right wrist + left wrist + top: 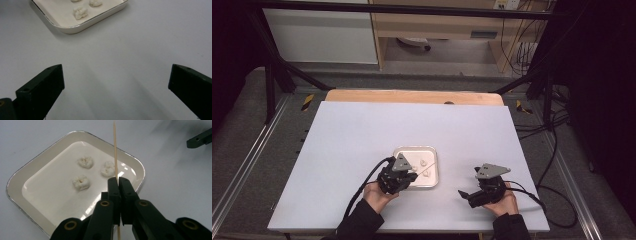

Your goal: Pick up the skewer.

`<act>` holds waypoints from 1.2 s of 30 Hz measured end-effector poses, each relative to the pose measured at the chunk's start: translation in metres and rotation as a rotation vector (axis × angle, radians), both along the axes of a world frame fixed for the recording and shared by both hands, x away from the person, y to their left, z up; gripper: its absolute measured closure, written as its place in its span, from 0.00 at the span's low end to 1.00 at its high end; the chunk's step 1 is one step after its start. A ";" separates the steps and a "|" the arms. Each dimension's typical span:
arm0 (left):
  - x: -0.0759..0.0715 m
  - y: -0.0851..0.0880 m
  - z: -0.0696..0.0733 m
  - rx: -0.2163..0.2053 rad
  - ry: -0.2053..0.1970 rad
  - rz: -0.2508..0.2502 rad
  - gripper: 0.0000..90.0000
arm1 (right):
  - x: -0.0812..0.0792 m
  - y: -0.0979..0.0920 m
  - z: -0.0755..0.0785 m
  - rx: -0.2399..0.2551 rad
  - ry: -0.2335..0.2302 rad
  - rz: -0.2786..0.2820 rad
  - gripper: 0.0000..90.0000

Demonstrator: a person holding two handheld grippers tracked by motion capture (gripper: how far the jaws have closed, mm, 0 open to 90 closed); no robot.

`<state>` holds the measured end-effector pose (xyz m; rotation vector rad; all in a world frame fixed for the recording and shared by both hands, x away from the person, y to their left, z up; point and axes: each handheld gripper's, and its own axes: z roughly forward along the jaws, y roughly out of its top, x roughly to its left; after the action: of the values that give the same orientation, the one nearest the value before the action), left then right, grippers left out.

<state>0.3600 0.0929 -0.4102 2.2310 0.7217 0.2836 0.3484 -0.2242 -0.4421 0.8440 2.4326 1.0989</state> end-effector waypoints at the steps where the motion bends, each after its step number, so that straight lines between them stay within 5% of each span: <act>1: 0.000 -0.001 0.000 -0.002 0.000 -0.002 0.98 | 0.000 0.001 0.001 -0.011 -0.004 0.004 0.01; 13: 0.005 -0.016 0.007 0.072 -0.007 -0.070 0.98 | -0.006 0.012 0.009 -0.106 -0.065 0.040 0.02; 22: 0.006 -0.033 0.010 0.120 0.006 -0.135 0.98 | -0.012 0.023 0.012 -0.241 -0.128 0.095 0.05; 36: 0.005 -0.060 0.014 0.176 0.007 -0.216 0.98 | -0.018 0.030 0.017 -0.326 -0.216 0.139 0.12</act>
<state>0.3648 0.0325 -0.3964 2.4542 0.4683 0.2404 0.3303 -0.1943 -0.4253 0.4353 2.4208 0.7605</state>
